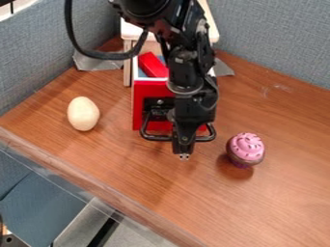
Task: Open the drawer
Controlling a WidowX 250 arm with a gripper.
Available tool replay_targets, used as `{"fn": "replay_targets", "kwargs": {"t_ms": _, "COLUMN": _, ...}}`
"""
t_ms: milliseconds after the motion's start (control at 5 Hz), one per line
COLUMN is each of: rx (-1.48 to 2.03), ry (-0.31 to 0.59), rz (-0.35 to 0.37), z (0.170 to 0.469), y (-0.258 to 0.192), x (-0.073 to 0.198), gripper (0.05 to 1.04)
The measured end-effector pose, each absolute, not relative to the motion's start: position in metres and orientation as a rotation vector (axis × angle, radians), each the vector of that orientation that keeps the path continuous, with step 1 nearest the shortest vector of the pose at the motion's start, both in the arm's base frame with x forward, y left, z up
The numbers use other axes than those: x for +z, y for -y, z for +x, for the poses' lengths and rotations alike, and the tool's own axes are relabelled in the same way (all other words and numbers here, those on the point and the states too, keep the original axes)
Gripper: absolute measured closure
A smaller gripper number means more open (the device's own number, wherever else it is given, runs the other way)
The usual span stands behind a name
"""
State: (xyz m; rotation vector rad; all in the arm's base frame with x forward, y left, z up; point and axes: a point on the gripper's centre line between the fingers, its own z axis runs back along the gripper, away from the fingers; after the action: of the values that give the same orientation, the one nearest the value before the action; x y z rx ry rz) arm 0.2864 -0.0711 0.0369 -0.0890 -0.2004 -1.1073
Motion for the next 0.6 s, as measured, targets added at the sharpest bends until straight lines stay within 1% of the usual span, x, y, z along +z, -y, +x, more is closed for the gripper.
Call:
{"fn": "replay_targets", "kwargs": {"t_ms": 400, "rx": -1.112, "ry": 0.204, "rz": -0.087, "z": 0.2856, "y": 0.0729, "x": 0.0358, "gripper": 0.94}}
{"fn": "replay_targets", "kwargs": {"t_ms": 600, "rx": -1.118, "ry": 0.209, "rz": -0.087, "z": 0.2836, "y": 0.0747, "x": 0.0378, "gripper": 0.897}}
